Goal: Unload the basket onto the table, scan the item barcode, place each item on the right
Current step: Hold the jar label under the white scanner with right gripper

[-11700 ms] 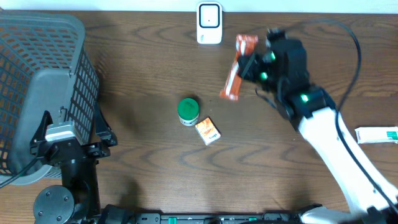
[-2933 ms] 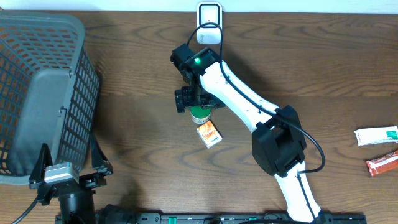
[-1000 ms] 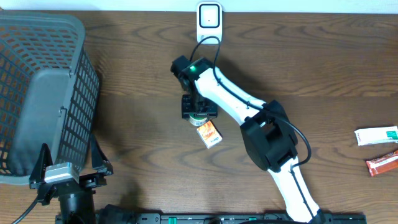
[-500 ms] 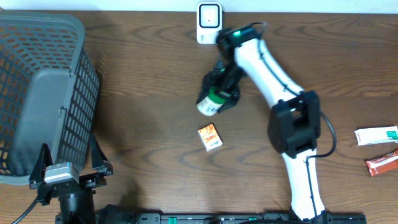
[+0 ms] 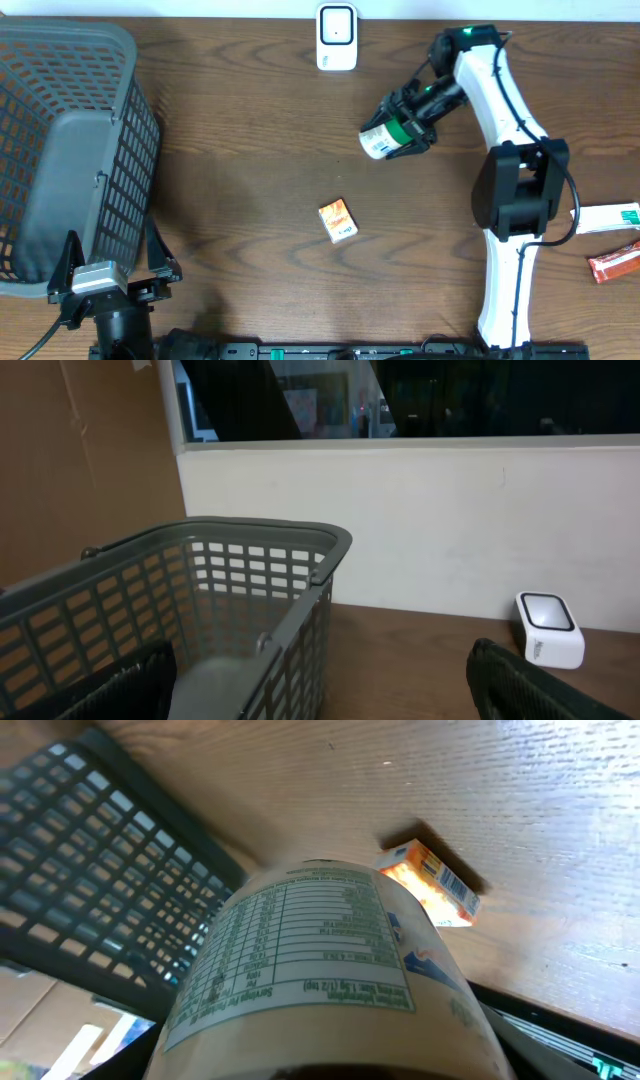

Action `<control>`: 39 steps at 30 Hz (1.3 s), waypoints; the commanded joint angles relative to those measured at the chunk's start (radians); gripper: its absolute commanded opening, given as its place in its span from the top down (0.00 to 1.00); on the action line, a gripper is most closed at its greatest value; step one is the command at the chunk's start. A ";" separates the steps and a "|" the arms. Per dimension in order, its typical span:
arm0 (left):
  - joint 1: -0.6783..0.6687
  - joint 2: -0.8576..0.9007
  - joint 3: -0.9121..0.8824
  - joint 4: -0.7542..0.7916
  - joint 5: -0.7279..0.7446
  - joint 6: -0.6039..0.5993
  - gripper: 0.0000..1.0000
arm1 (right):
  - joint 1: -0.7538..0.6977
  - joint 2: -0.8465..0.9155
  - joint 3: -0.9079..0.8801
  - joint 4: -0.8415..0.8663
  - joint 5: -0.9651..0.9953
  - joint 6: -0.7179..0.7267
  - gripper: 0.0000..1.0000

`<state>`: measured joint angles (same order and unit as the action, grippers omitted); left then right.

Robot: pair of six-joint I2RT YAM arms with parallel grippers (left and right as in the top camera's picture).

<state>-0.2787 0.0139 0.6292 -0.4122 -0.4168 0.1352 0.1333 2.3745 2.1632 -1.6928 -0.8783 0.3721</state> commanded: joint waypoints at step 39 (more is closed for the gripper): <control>-0.004 -0.011 -0.005 -0.077 0.005 0.013 0.09 | 0.129 -0.007 0.119 0.940 0.467 0.175 0.43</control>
<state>-0.2787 0.0135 0.6277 -0.4908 -0.4168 0.1352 0.2481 2.3745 2.2501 -0.8215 -0.5964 0.4847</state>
